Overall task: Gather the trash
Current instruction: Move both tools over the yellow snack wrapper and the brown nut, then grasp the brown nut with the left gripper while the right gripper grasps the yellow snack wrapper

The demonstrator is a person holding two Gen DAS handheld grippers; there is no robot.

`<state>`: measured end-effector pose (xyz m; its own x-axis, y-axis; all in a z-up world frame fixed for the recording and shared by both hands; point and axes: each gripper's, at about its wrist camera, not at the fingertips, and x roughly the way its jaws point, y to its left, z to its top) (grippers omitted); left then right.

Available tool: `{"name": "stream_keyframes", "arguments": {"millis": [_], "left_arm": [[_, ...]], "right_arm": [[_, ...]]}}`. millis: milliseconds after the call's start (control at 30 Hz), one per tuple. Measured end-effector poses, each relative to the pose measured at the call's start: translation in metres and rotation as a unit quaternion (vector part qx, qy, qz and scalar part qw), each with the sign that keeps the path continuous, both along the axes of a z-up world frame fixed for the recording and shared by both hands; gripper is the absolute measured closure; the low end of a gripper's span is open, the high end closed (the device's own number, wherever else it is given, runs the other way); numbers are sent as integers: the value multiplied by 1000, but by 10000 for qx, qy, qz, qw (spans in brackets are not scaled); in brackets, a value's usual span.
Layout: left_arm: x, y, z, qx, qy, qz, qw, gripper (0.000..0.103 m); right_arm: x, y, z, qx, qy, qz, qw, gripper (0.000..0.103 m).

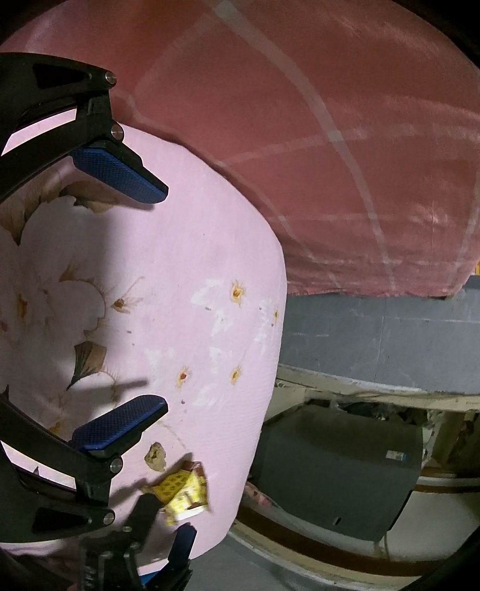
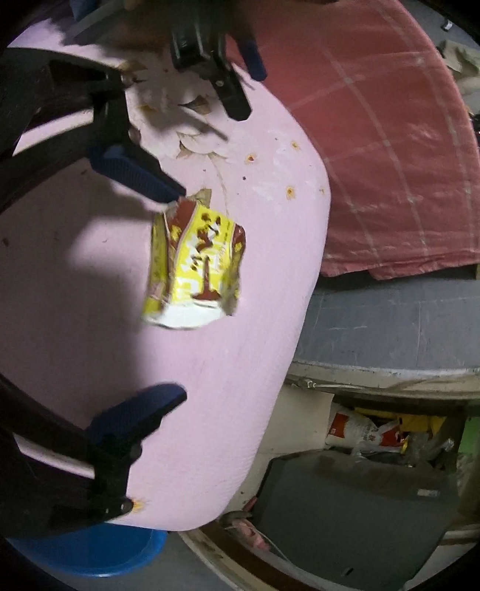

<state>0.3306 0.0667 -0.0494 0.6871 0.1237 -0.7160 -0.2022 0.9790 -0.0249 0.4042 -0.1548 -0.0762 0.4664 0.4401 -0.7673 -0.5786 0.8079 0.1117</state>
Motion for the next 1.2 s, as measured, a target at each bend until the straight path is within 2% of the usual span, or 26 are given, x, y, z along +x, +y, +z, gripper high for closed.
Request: {"name": "stream_keyframes", "arguments": {"millis": [367,600,667,767,833,933,1067,1133,1200], "left_arm": [[5,-31,-2,100,158,-758,9969,1],[14,-62,-6,324,253,-1425,9889,2],[17,-70,-8,383,270,-1581,9863,6],[22,-85,-11,507,356,-1831,9811,18],[25,-91,-14,556,431,-1957,9781,32],[29,-97,-18,566,572,-2084,9747,47],[31,-100,-19,481,622,-2185,9727,61],[32,-103,-20,484,655,-2225,9715,77],[35,-104,-19,522,689,-2260,9703,81]], "right_arm": [[9,-21,2,330,202,-98,9992,44],[15,-43,4,523,273,-345,9977,46],[17,-49,4,578,293,-405,9971,46],[19,-55,5,679,329,-478,9960,46],[20,-58,5,739,351,-504,9954,45],[21,-61,5,802,372,-545,9946,45],[22,-60,5,823,371,-573,9943,45],[22,-61,5,833,355,-599,9941,45],[22,-61,6,863,349,-632,9936,45]]}}
